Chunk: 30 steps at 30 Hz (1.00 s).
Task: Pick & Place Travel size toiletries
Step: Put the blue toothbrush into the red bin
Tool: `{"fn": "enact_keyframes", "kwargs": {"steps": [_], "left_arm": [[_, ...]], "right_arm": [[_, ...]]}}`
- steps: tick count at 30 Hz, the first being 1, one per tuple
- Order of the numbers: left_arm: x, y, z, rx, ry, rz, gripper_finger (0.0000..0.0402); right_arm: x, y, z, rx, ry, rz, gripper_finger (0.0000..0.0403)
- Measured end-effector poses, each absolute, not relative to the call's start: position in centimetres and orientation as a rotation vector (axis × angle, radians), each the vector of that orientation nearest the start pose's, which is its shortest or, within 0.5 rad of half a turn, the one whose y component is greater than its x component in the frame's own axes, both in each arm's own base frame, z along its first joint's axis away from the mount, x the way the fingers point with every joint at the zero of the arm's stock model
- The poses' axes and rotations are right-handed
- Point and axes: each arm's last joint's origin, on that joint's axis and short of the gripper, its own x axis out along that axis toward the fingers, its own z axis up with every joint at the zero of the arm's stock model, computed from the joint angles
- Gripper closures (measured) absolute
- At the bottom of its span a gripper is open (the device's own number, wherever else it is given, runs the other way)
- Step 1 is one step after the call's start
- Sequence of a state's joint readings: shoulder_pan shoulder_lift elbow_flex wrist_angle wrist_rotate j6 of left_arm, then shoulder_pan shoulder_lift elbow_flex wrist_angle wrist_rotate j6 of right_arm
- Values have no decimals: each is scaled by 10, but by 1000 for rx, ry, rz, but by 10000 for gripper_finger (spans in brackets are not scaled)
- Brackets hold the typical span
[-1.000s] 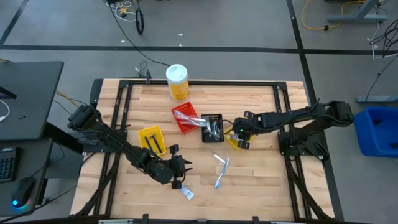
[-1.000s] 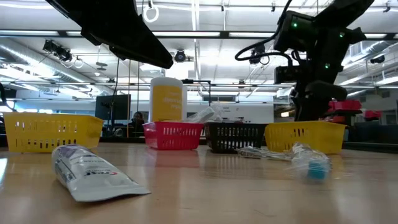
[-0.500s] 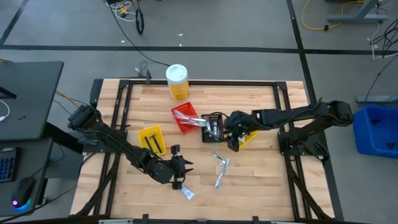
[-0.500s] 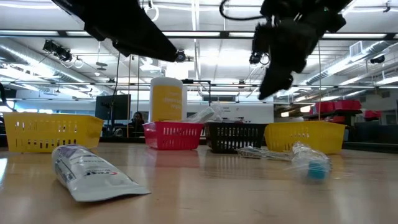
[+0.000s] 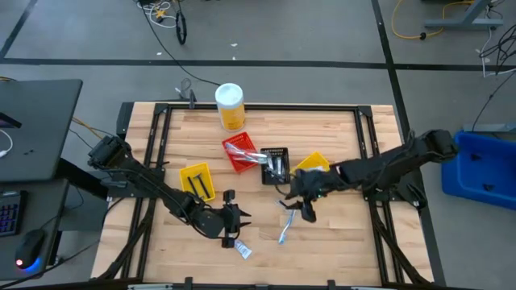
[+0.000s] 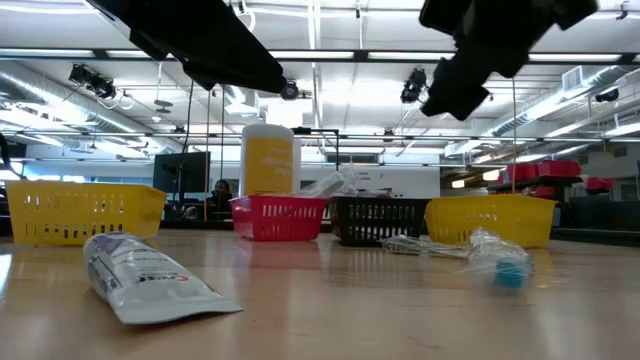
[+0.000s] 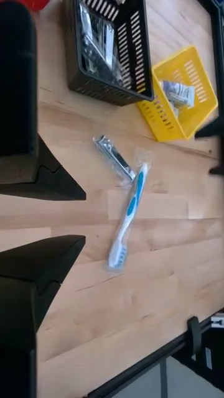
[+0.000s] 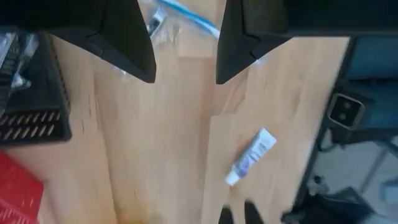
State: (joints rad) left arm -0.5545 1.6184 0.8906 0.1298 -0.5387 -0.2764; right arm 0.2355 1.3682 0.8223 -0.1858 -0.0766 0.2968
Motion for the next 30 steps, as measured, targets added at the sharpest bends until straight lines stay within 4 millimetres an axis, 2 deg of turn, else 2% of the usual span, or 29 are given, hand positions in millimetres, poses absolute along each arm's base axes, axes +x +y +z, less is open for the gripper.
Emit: {"fn": "enact_keyframes", "kwargs": {"steps": [6,13,17,20,25,30], "left_arm": [[290,-161,198,53,491,93,291],[292,-159,199,56,464,142,291],[291,-160,199,54,470,125,291],[291,-160,199,80,473,112,291],[291,-160,200,98,472,108,291],[281,-154,227,91,411,117,291]], "right_arm": [[268,90,197,241,781,133,215],[284,100,160,190,796,86,181],[291,105,144,171,836,91,177],[296,114,141,127,850,149,185],[300,127,151,50,860,232,200],[290,134,148,21,981,309,195]]}}
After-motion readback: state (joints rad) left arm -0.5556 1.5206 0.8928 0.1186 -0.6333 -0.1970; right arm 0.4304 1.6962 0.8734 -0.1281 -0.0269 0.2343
